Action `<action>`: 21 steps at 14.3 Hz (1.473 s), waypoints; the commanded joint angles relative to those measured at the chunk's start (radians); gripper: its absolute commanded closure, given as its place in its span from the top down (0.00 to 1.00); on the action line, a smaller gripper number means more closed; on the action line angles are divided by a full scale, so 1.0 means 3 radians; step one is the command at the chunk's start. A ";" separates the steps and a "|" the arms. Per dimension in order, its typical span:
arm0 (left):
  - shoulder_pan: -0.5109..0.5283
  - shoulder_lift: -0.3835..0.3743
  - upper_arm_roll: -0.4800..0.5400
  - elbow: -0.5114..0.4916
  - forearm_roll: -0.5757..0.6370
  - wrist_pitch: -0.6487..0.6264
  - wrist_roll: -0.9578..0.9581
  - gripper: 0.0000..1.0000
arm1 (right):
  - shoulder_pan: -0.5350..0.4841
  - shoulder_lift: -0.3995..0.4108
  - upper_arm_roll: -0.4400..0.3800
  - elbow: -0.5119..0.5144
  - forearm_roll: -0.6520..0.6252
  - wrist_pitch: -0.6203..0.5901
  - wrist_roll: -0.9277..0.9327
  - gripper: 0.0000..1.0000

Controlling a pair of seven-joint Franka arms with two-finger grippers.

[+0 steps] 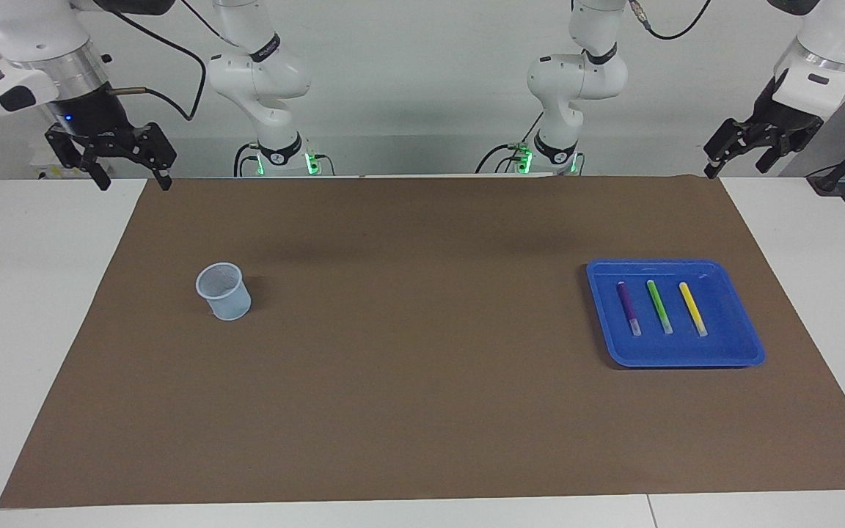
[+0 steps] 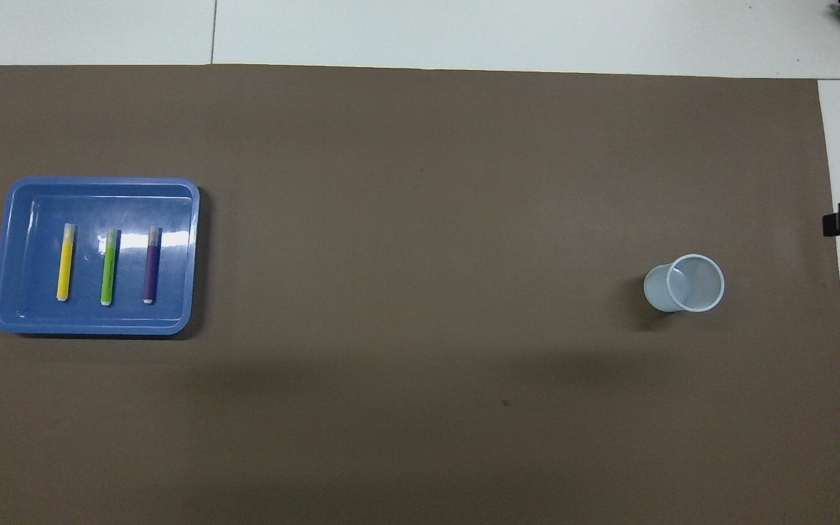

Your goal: Right arm passes pens to left for tray arrangement

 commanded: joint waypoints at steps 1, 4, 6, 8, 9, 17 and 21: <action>0.0004 -0.0099 -0.0139 -0.0091 -0.0001 0.0040 0.0051 1.00 | 0.0001 -0.0041 0.0011 -0.0023 0.0001 0.0004 0.0047 1.00; 0.0009 -0.0094 -0.0165 -0.0071 -0.0006 0.0014 0.0056 1.00 | 0.0001 -0.0041 0.0021 -0.0018 0.0001 0.0004 0.0047 1.00; 0.0009 -0.0104 -0.0170 -0.0066 -0.0006 0.0009 0.0056 1.00 | 0.0001 -0.0041 0.0021 -0.0013 0.0001 0.0004 0.0047 1.00; 0.0004 -0.0114 -0.0175 -0.0066 -0.0006 0.0009 0.0061 1.00 | 0.0001 -0.0041 0.0021 -0.0013 0.0001 0.0009 0.0047 1.00; 0.0004 -0.0114 -0.0175 -0.0071 -0.0021 0.0009 0.0061 1.00 | -0.0004 -0.0036 0.0021 -0.0008 0.0001 0.0004 0.0047 1.00; -0.0001 -0.0150 -0.0216 -0.0071 -0.0077 -0.0006 0.0035 1.00 | 0.0001 -0.0041 0.0026 -0.0008 0.0001 0.0009 0.0052 1.00; -0.0001 -0.0165 -0.0216 -0.0076 -0.0077 -0.0011 0.0035 1.00 | 0.0001 -0.0041 0.0026 -0.0008 0.0001 0.0009 0.0047 1.00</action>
